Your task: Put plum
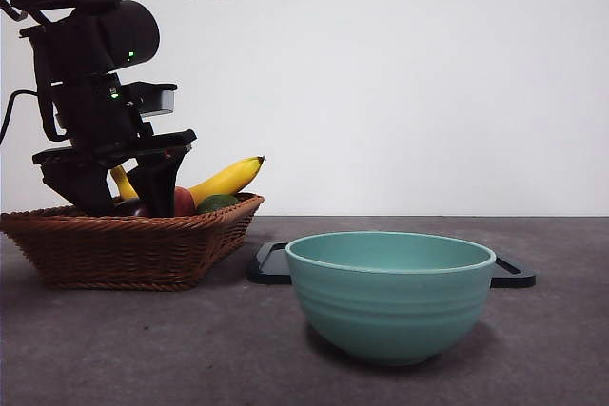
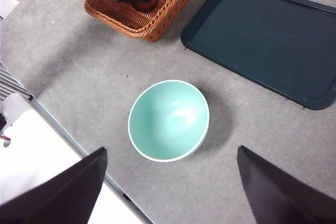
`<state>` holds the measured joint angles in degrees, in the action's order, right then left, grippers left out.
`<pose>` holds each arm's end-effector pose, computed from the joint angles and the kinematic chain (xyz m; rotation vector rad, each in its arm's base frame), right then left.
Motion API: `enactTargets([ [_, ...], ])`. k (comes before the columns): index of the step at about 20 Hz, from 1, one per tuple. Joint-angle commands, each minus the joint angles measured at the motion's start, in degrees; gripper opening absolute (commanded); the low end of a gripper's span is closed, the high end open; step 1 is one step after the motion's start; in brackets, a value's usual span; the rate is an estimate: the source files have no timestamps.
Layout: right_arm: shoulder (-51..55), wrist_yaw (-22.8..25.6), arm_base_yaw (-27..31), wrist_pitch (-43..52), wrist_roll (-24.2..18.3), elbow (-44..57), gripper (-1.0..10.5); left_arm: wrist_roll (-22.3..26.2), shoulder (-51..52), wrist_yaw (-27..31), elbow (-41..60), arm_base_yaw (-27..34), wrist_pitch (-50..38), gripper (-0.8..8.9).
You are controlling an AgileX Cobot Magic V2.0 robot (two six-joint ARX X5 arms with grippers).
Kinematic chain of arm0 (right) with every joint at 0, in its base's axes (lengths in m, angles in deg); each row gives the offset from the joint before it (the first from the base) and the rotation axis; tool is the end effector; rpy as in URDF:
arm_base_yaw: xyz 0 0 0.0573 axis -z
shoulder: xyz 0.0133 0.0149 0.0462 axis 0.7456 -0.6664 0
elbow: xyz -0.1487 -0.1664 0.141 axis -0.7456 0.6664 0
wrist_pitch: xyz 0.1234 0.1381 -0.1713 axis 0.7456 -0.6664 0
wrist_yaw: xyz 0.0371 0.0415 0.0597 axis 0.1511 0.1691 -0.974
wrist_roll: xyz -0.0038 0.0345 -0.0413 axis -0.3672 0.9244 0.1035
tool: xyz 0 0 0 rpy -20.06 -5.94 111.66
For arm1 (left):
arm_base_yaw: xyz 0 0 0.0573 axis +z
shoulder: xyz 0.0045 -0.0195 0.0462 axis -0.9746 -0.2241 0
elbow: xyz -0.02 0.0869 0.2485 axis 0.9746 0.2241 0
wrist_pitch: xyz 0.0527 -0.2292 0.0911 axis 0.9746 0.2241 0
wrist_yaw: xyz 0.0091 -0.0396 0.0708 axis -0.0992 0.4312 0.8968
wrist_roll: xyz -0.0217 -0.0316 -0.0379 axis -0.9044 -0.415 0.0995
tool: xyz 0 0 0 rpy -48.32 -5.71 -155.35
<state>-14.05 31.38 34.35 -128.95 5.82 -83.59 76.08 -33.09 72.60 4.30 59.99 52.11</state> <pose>0.1195 0.0451 0.3413 0.0871 0.8019 0.7642 0.3499 -0.1097 0.2037 0.1547 1.0971 -0.3557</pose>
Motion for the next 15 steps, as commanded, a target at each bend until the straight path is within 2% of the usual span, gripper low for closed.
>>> enactTargets([
  [1,-0.4,0.0,-0.3,0.6,0.6,-1.1,4.0,0.4,-0.9,0.0,-1.6,-0.2,0.5,2.72],
  [5,-0.4,0.0,-0.3,0.5,0.6,-1.1,4.0,0.3,3.0,-1.4,-2.5,-0.7,1.2,2.72],
  [9,-0.4,0.0,-0.3,0.6,0.5,-1.1,4.0,0.0,11.7,-5.9,-3.0,-2.4,2.8,2.72],
  [13,-0.4,0.0,-0.3,0.6,0.6,-1.1,4.0,-0.2,20.3,-13.4,-3.0,-6.8,5.8,2.72],
  [15,-0.4,0.0,-0.3,0.6,0.5,-1.1,4.0,-0.2,22.7,-14.9,-3.0,-10.4,7.1,2.72],
])
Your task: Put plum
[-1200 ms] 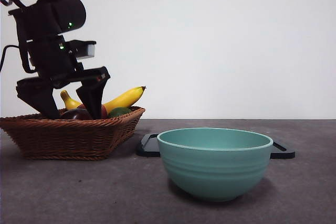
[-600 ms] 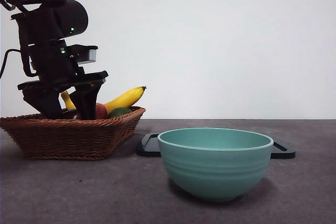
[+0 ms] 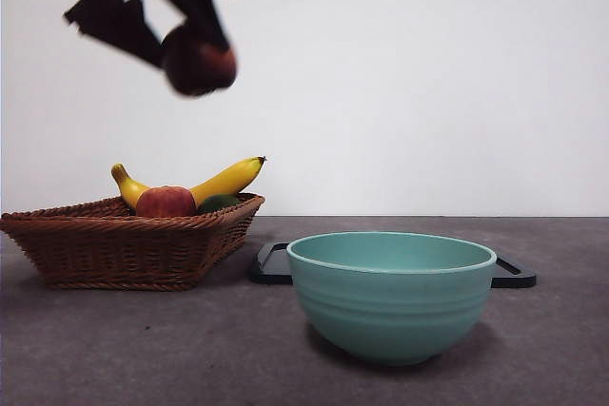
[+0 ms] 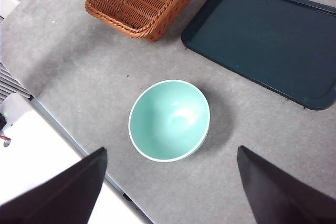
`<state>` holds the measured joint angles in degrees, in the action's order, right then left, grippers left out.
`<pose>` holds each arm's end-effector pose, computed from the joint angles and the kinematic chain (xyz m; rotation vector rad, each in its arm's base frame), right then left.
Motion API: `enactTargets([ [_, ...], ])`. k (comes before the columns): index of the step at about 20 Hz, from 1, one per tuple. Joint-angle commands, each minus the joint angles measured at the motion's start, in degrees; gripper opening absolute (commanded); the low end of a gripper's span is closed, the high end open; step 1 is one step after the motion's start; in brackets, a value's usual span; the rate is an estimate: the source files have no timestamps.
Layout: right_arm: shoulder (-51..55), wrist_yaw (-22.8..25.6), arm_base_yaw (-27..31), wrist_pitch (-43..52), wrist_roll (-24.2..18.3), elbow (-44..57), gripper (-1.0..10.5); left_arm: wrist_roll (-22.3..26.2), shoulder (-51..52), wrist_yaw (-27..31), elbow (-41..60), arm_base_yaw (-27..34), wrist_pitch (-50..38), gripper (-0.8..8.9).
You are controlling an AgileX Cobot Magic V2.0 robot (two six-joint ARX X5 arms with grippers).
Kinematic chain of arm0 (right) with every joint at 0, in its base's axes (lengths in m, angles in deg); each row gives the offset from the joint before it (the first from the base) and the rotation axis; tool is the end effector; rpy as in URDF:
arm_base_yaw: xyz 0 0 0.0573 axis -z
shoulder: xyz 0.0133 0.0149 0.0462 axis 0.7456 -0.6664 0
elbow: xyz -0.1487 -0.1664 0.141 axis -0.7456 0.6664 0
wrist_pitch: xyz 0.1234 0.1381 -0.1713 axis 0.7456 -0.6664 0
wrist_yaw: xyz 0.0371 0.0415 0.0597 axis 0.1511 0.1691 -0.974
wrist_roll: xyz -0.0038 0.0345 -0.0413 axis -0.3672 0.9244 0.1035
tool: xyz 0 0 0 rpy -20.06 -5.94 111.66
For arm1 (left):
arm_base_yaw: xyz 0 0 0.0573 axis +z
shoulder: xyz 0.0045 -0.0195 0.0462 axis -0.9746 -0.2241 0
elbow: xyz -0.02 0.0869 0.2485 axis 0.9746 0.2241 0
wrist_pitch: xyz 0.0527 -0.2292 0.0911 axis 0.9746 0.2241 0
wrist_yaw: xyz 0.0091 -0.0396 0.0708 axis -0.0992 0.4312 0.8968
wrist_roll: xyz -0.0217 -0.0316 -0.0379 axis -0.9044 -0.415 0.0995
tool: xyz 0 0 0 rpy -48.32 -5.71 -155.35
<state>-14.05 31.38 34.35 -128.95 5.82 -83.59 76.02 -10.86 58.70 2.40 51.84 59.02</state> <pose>0.1195 0.0451 0.3413 0.0871 0.8019 0.7642 0.2632 -0.1340 0.3306 0.0814 0.8078 -0.7319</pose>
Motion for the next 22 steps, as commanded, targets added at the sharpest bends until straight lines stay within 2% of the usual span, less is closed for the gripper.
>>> enactTargets([
  [1,-0.4,0.0,-0.3,0.6,0.5,-1.1,4.0,-0.1,1.0,-1.1,-1.1,-4.5,0.5,2.72],
  [7,-0.4,0.0,-0.3,0.6,0.5,-1.1,4.0,0.4,-2.7,-1.0,-1.1,-16.1,0.3,2.72],
  [13,-0.4,0.0,-0.3,0.6,0.5,-1.1,4.0,1.5,-11.8,-0.7,-1.1,-22.2,-2.0,2.72],
  [22,-0.4,0.0,-0.3,0.6,0.5,-1.1,4.0,5.6,-21.5,9.1,-1.1,-27.3,-2.9,2.72],
])
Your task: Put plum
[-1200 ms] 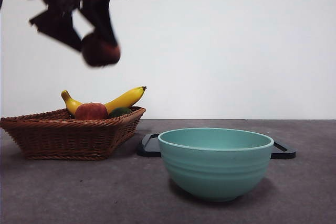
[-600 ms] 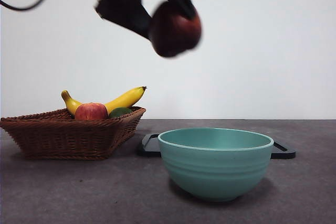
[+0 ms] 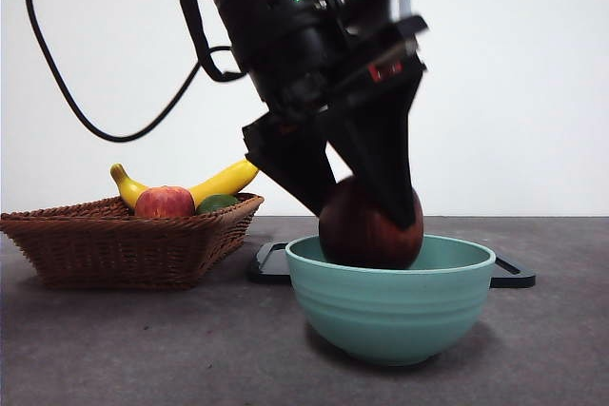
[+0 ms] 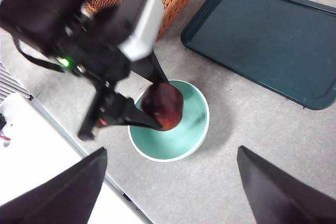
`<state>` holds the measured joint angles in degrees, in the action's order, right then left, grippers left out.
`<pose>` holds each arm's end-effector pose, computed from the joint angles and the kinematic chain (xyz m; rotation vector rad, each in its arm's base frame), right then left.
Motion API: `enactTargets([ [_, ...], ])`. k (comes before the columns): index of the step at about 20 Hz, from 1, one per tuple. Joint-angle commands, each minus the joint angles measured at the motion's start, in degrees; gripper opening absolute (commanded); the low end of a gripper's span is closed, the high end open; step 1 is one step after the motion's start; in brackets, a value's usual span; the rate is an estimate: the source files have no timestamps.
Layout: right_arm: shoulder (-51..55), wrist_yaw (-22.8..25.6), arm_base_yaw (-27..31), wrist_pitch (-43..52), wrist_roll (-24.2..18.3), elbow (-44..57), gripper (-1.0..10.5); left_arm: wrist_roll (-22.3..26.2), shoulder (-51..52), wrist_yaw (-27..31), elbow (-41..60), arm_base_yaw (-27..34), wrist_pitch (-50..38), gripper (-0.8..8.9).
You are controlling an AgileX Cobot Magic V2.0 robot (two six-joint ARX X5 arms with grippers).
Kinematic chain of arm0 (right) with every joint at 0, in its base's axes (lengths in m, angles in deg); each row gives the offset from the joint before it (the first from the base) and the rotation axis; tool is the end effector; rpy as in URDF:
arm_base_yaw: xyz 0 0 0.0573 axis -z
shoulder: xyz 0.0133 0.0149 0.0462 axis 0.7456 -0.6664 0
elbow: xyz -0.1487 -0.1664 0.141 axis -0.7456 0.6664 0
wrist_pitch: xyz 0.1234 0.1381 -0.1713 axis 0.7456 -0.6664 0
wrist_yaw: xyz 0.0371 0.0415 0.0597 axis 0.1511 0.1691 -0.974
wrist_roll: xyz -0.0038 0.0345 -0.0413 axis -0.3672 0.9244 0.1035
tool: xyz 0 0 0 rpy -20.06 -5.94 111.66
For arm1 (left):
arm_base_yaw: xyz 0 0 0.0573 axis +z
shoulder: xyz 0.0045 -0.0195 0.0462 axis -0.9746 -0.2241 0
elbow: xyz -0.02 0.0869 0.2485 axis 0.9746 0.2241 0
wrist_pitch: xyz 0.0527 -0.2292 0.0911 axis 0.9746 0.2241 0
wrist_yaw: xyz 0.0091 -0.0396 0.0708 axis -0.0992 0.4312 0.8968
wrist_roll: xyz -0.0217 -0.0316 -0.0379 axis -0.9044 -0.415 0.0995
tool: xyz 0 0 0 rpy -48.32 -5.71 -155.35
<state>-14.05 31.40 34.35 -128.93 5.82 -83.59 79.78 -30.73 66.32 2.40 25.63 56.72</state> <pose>0.1196 0.0451 0.3413 0.0869 0.8015 0.7639 0.2202 -0.2847 0.2243 0.4865 1.0423 -1.0237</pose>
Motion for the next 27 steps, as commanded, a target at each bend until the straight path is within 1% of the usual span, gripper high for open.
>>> enactTargets([
  [1,-0.4,0.0,-0.3,0.5,0.5,-1.1,4.0,2.4,-2.3,2.1,-1.1,-1.3,-0.8,2.71],
  [7,-0.4,0.0,-0.3,0.5,0.5,-1.1,4.0,2.6,-5.1,2.1,-1.1,-1.9,-4.3,2.71],
  [16,-0.4,0.0,-0.3,0.5,0.4,-1.1,4.0,2.6,-6.6,2.1,-1.1,-2.5,-3.8,2.83],
  [17,-0.4,0.0,-0.3,0.5,0.4,-1.1,4.0,2.5,-6.6,2.1,-1.1,-2.6,-3.6,3.03],
  [19,-0.4,0.0,-0.3,0.5,0.4,-1.1,4.0,2.5,-6.6,2.1,-1.1,-3.0,-3.0,3.89],
  [20,-0.4,0.0,-0.3,0.5,0.4,-1.1,4.0,2.5,-6.5,2.1,-1.1,-3.0,-2.9,4.09],
  [24,-0.4,0.0,-0.3,0.5,0.4,-1.1,4.0,2.1,-6.2,2.1,-1.5,-3.0,-1.8,4.08],
  [27,-0.4,0.0,-0.3,0.5,0.4,-1.1,4.0,2.0,-6.2,2.1,-4.6,-3.0,1.7,4.06],
])
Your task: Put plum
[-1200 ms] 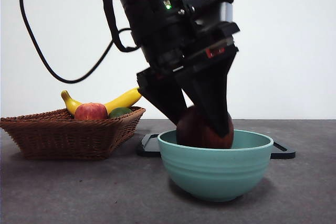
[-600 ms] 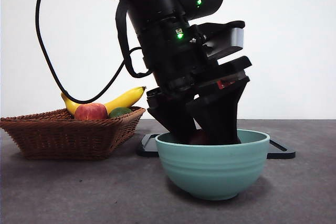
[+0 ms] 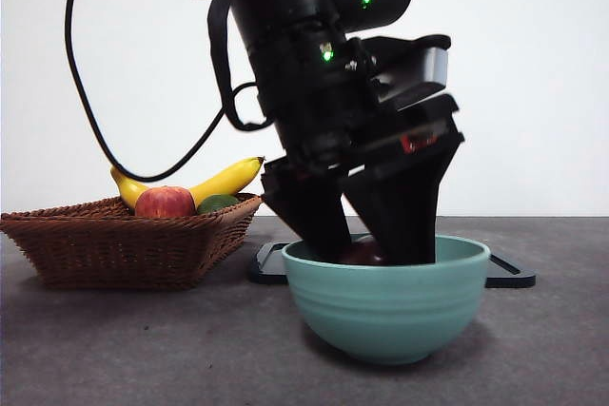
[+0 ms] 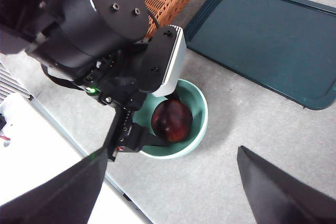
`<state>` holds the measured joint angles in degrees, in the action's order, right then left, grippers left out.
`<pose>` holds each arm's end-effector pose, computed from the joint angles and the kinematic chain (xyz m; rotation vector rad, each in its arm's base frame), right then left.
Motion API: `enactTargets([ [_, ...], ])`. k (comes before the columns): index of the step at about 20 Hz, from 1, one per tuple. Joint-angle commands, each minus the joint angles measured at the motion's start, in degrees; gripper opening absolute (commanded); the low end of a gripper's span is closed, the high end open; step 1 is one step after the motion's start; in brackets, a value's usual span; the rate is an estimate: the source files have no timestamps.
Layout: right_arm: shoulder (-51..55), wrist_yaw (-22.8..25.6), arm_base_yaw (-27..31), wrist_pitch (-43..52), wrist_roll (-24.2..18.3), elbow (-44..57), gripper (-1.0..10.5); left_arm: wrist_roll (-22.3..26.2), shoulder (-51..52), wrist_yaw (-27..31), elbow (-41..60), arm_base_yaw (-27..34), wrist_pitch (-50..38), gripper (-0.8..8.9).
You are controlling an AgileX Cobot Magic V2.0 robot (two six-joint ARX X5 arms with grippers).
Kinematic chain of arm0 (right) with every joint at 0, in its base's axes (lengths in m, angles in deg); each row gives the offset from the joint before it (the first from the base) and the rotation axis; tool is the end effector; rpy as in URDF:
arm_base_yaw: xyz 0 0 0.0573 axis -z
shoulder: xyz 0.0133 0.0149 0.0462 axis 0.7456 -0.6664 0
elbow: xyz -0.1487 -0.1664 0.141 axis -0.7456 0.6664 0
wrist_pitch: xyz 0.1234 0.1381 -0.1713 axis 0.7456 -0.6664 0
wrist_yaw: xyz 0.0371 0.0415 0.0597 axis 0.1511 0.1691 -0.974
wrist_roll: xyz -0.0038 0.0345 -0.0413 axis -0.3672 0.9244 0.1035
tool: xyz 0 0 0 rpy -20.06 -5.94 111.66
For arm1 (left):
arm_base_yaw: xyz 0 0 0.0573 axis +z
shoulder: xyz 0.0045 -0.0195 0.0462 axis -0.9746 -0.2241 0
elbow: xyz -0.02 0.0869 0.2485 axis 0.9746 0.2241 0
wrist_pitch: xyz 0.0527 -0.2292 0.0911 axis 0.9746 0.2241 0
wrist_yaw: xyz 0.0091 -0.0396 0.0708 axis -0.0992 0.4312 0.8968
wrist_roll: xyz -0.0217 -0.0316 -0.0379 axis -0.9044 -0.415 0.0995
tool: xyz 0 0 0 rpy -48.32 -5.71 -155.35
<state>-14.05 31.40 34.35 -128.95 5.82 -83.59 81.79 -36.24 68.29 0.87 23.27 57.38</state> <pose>0.1195 0.0451 0.3413 0.0870 0.8019 0.7639 0.2170 -0.3038 0.1979 0.5868 1.0898 -1.0362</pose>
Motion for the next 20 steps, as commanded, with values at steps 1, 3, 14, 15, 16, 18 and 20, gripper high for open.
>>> enactTargets([
  [1,-0.4,0.0,-0.3,0.5,0.4,-1.1,4.0,0.0,-0.7,0.2,-4.3,-0.6,2.1,4.06],
  [3,-0.4,0.0,-0.3,0.5,0.4,-1.1,4.0,0.0,-0.6,0.2,-7.8,-0.6,4.7,4.06],
  [14,-0.4,0.0,-0.3,0.5,-0.7,-1.1,4.0,-1.9,15.2,0.1,-15.5,9.4,6.8,4.06],
  [15,-0.4,0.0,-0.3,0.5,-0.7,-1.1,4.0,-1.9,17.5,0.0,-15.5,11.4,7.1,4.06],
  [16,-0.4,0.0,-0.3,0.5,-0.7,-1.1,4.0,-2.1,19.7,-0.5,-15.5,13.6,7.5,4.06],
  [18,-0.4,0.0,-0.3,0.5,-0.7,-1.1,4.0,-2.4,23.6,-2.0,-15.4,17.9,8.7,4.05],
  [20,-0.4,0.0,-0.2,0.5,-0.9,-1.1,4.0,-2.5,27.2,-2.2,-15.4,22.1,11.9,4.06],
])
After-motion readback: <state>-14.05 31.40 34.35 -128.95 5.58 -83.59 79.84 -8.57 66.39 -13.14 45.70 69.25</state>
